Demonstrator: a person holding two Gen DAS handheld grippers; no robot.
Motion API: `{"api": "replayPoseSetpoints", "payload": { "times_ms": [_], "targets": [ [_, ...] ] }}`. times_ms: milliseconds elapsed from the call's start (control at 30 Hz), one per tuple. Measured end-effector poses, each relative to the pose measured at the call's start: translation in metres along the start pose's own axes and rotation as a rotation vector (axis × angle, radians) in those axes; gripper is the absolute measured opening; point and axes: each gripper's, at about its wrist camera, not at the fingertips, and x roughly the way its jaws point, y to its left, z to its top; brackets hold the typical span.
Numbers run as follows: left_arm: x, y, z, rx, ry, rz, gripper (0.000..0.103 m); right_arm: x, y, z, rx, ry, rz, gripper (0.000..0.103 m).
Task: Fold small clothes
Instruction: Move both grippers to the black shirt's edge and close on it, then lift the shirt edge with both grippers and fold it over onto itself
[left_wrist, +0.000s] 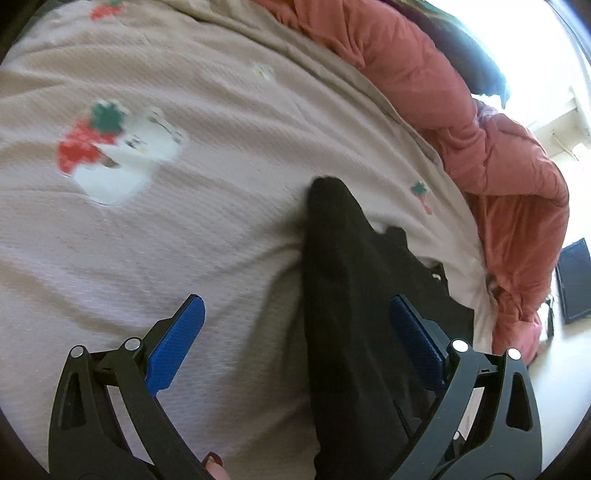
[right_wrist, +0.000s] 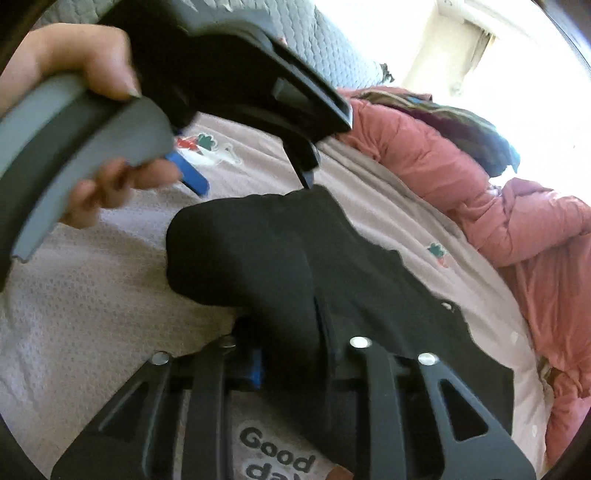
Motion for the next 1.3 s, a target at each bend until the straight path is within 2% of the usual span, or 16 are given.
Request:
{"api": "replayPoseSetpoints", "payload": {
  "times_ms": [100,200,467,533,600,700,800,1000,1300],
  "targets": [
    [0.008,-0.005,-0.002,-0.015,0.042,-0.046,0.093,-0.008,-0.003,-0.002,-0.010,-0.029,-0.030,0.019],
    [0.010,-0.010,-0.004,-0.041,0.060,-0.102,0.093,-0.016,-0.009,-0.003,0.006,-0.042,-0.017,0.018],
    [0.012,-0.042,-0.015,-0.027,0.088,-0.139,0.093,-0.041,-0.028,-0.009,0.060,-0.092,-0.050,0.017],
    [0.010,-0.053,-0.020,-0.012,0.085,-0.151,0.091,-0.048,-0.032,-0.011,0.069,-0.102,-0.067,0.016],
    [0.008,-0.070,-0.026,0.003,0.090,-0.178,0.079,-0.058,-0.040,-0.014,0.085,-0.112,-0.087,0.016],
    [0.004,-0.103,-0.038,0.066,0.081,-0.180,0.061,-0.073,-0.055,-0.022,0.136,-0.121,-0.096,0.015],
    [0.002,-0.129,-0.047,0.105,0.074,-0.190,0.055,-0.087,-0.071,-0.032,0.189,-0.133,-0.109,0.014],
    [0.006,-0.170,-0.068,0.155,0.074,-0.180,0.054,-0.110,-0.098,-0.059,0.279,-0.142,-0.134,0.013],
    [0.031,-0.219,-0.102,0.223,0.107,-0.140,0.054,-0.116,-0.137,-0.099,0.397,-0.114,-0.138,0.013]
  ]
}}
